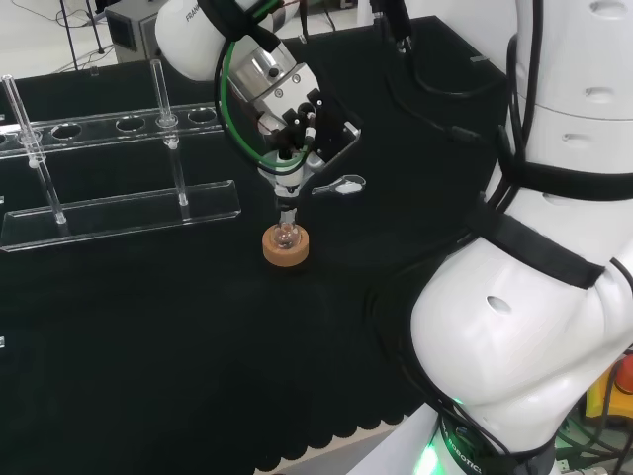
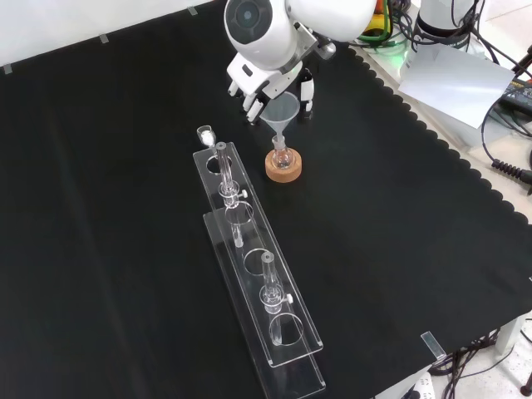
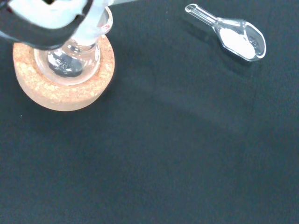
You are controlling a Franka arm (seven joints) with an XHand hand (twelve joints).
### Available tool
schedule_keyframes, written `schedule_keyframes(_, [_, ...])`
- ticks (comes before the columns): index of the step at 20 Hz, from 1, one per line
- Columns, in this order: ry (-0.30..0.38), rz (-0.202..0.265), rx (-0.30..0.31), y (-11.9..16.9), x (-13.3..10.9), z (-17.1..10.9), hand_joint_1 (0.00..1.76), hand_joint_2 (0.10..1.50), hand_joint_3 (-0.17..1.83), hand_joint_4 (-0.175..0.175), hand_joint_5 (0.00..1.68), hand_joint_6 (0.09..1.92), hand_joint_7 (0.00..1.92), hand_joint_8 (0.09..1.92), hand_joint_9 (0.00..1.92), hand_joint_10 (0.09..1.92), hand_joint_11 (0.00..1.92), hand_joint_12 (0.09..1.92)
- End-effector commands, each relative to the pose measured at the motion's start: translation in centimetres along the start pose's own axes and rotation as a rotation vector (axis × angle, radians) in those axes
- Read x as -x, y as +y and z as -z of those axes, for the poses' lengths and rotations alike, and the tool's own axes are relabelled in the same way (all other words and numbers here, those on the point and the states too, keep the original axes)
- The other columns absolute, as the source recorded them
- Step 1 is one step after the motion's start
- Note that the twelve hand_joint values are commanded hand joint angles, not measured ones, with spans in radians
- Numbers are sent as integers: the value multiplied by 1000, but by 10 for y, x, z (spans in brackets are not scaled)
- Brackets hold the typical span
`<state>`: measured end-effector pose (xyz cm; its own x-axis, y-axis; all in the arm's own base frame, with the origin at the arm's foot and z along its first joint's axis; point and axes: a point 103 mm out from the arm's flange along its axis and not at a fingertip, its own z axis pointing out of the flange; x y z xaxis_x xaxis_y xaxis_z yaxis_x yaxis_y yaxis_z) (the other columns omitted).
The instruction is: Place the funnel on the round-bottom flask.
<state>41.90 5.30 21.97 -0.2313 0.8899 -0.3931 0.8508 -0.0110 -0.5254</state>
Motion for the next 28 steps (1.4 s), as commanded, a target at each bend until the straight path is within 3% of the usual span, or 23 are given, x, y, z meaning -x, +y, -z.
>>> schedule_keyframes(1, [21,18,-55,2,-5,0,817,1047,-81,-42,597,828,643,727,987,521,534,1265])
schedule_keyframes(4, [23,26,-63,2,-6,0,772,1034,-162,-69,363,524,371,732,768,595,433,1318])
schedule_keyframes(7, [26,36,-74,0,-6,0,729,1002,-175,-77,278,229,178,713,597,663,345,1356])
schedule_keyframes(10, [23,42,-82,-1,-6,-1,701,971,-175,-77,246,101,76,693,499,685,295,1370])
schedule_keyframes(18, [28,38,-39,-14,-4,2,652,924,-175,-73,231,87,6,662,410,691,232,1386])
schedule_keyframes(24, [47,39,-24,-24,1,4,595,878,-175,-70,173,87,0,313,148,767,74,1453])
schedule_keyframes(28, [56,42,-15,-31,3,5,575,860,-175,-69,149,87,0,231,102,789,43,1467])
